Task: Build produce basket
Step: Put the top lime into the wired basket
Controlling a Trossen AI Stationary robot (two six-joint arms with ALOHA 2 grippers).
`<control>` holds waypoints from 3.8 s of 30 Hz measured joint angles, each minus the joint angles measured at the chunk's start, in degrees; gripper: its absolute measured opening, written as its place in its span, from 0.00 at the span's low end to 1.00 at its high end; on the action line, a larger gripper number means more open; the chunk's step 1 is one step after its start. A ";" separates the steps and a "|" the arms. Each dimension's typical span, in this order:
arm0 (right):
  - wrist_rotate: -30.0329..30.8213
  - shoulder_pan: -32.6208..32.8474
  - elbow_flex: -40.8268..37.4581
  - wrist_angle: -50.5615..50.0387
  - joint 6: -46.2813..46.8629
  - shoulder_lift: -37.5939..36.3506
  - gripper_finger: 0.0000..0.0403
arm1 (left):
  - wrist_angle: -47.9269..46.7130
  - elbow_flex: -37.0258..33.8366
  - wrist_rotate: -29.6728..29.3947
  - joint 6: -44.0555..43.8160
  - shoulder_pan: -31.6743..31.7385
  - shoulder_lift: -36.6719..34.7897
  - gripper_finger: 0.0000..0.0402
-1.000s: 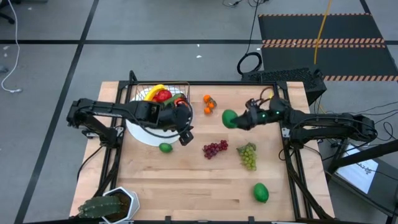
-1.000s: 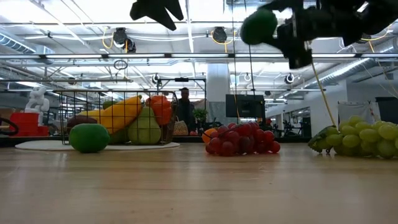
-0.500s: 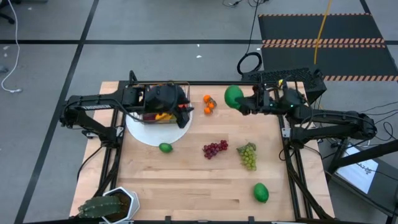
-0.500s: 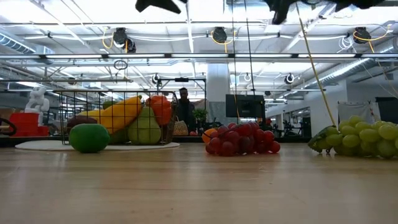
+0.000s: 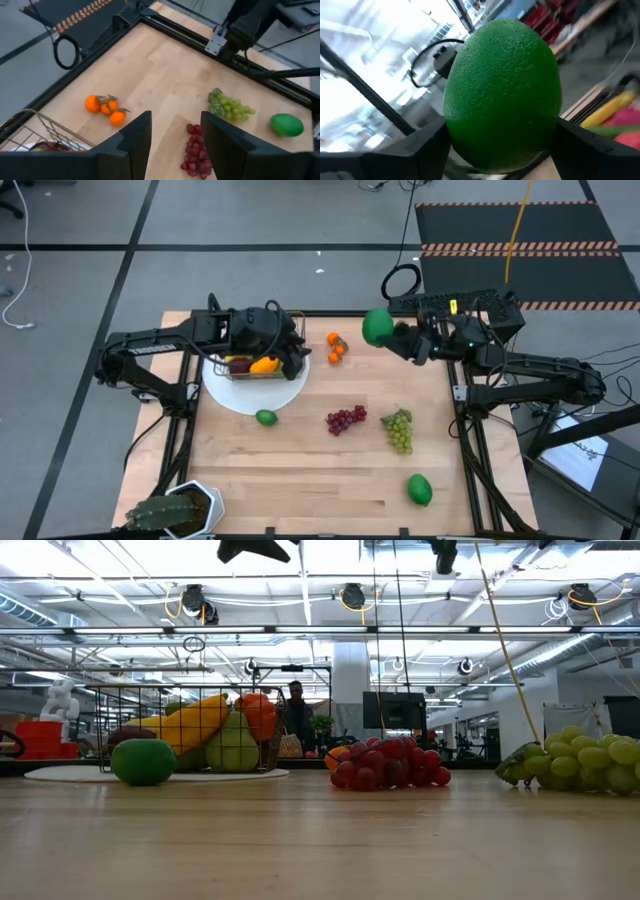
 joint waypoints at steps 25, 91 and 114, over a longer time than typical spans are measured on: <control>5.55 0.17 0.00 0.00 -44.13 0.00 0.70 | 2.43 0.00 10.12 -3.13 3.11 -0.48 0.42; 7.46 6.00 -0.04 -10.16 -19.05 0.32 0.70 | 20.00 0.00 21.85 -4.95 4.23 -0.47 0.86; 6.66 6.67 -0.04 -14.49 -37.48 0.31 0.70 | 37.36 -0.02 27.09 2.86 5.08 8.03 0.87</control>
